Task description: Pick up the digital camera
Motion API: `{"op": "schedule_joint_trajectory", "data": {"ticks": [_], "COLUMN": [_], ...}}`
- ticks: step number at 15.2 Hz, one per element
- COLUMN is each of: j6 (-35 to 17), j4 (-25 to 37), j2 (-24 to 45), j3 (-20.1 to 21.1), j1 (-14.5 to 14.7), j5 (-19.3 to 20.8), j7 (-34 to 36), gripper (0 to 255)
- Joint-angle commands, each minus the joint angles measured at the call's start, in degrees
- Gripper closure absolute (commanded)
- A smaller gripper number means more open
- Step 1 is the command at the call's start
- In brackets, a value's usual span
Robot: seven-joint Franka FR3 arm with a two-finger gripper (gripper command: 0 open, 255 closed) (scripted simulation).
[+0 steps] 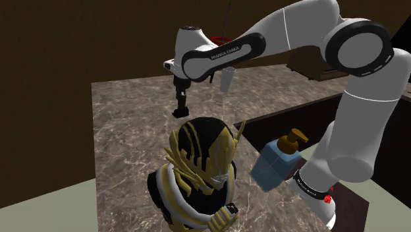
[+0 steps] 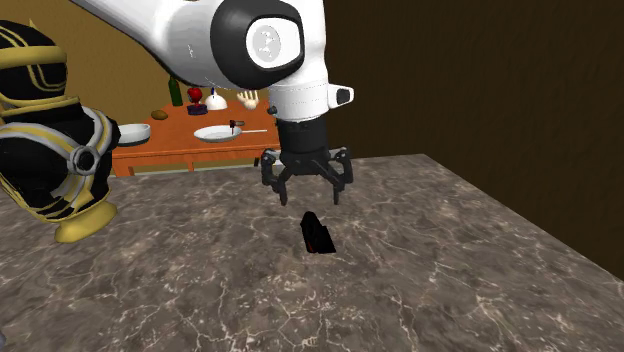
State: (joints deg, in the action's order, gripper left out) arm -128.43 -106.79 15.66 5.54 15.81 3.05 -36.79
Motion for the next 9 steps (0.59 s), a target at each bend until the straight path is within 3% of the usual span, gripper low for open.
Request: {"op": "schedule_joint_trajectory", "data": {"ticks": [1, 9], "j6": [-0.8, -5.65], "j4": [2.6, 0.61], "j2": [3.6, 6.47], "j3": [0.72, 0.46], "j1": [1.03, 1.19], "j5": [1.12, 1.69], "j7": [-1.13, -0.68], "gripper": [0, 0]}}
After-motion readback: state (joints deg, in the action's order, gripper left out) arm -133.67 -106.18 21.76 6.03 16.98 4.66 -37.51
